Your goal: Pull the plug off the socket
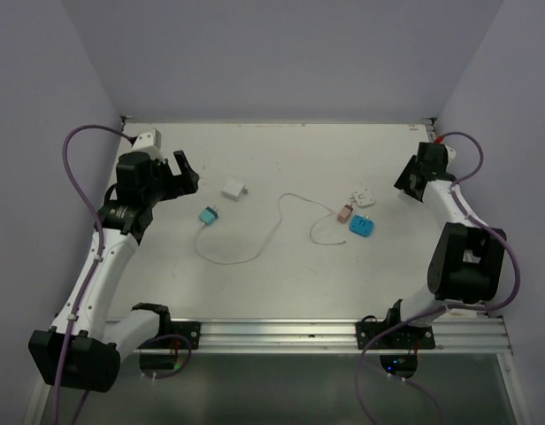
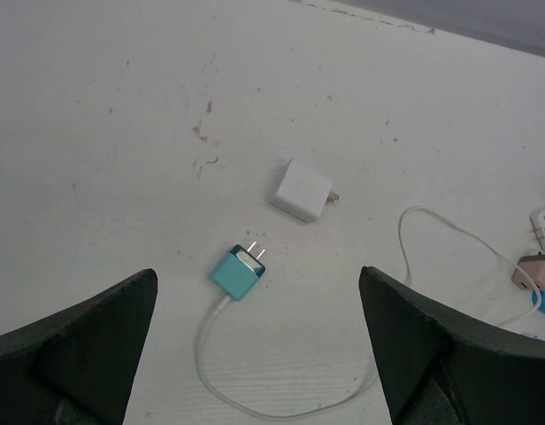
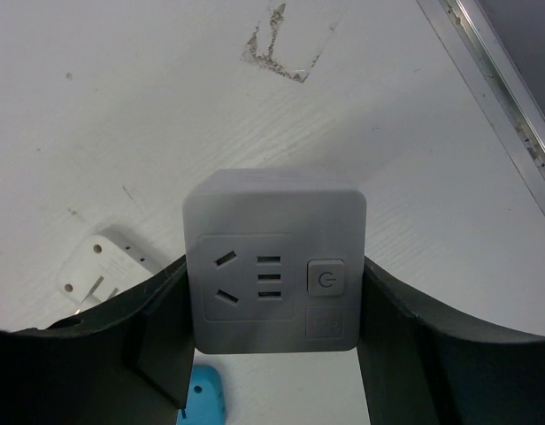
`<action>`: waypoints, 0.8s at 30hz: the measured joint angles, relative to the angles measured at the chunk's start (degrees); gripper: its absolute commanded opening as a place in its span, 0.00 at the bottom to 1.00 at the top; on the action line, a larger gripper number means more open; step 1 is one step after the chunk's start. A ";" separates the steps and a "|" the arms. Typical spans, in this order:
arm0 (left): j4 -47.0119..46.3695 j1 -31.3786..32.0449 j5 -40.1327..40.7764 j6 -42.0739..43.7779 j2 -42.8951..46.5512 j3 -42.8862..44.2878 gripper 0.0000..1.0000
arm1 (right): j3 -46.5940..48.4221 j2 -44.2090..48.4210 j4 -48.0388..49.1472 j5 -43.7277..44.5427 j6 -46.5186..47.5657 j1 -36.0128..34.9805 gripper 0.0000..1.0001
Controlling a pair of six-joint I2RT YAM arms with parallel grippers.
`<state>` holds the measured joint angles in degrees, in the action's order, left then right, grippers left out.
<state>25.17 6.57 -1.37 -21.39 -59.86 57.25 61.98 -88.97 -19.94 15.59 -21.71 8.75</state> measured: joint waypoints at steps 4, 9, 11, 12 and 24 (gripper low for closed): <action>0.15 0.00 0.17 0.00 0.94 0.00 1.00 | 2.21 -4.61 1.09 -0.02 0.33 0.22 0.09; 0.24 0.33 0.39 0.02 1.25 0.00 1.00 | 2.21 -7.34 3.08 -0.37 1.18 0.35 0.27; 0.24 0.50 0.39 0.02 1.29 0.00 1.00 | 2.21 -8.22 3.74 -0.74 1.29 0.48 0.37; 0.26 0.59 0.42 0.02 1.31 0.00 0.99 | 2.21 -8.59 3.98 -1.18 1.36 0.57 0.41; 2.40 0.66 0.37 0.02 2.43 0.61 1.00 | 0.90 -8.96 5.68 -3.56 1.29 0.94 0.85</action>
<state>27.57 7.22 -0.99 -21.37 -57.43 57.87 62.87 -97.93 -14.26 12.03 -20.43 9.69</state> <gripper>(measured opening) 0.994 0.801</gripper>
